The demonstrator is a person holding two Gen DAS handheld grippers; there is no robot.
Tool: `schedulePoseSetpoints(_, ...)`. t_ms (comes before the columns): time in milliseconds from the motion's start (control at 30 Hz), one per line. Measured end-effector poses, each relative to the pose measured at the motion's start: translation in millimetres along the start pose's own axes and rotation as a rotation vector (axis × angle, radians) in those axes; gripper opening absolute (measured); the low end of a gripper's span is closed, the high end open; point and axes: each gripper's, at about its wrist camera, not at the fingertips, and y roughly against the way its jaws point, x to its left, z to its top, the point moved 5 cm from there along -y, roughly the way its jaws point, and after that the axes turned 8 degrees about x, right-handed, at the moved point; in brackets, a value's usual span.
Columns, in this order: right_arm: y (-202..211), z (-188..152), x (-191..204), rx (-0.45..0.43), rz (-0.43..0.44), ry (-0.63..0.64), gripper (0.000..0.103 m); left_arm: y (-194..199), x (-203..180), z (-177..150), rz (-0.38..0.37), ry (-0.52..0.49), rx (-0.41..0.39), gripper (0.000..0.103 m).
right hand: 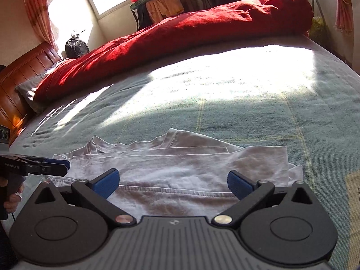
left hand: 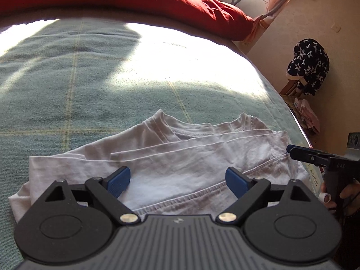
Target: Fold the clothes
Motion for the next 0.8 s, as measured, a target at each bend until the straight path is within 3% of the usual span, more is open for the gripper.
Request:
schedulePoseSetpoints(167,-11.2,-1.5,-22.4,0.013,0.021,-0.096,0.103,1.4,-0.7,22.7,0.099,0.011,-0.015,0.091)
schedulePoseSetpoints(300,7.5,-3.5,-19.8,0.036,0.038,-0.159,0.103,4.5,-21.5,39.1,-0.057,0.021,-0.04,0.092)
schedulePoseSetpoints(367,19.9,-12.3,-14.6,0.027,0.082,-0.178,0.103,-3.8,-29.9,44.4,-0.089,0.017,-0.03,0.093)
schedulePoseSetpoints(500,31.1,-32.1,-5.8,0.019,0.071,-0.173,0.103,-38.9,-29.5,47.6,-0.035,0.021,0.039,0.093)
schedulePoseSetpoints(600,34.4,-47.7,-1.3,0.029,0.03,-0.154,0.103,-51.9,-28.7,51.8,-0.015,0.007,0.028,0.093)
schedulePoseSetpoints(733,41.4,-65.6,5.1,0.042,0.007,-0.121,0.103,-45.1,-35.5,56.4,0.012,0.022,0.012,0.093)
schedulePoseSetpoints(800,48.4,-72.4,9.8,0.031,0.043,-0.12,0.103,-31.5,-44.6,52.1,0.016,0.004,-0.002,0.093)
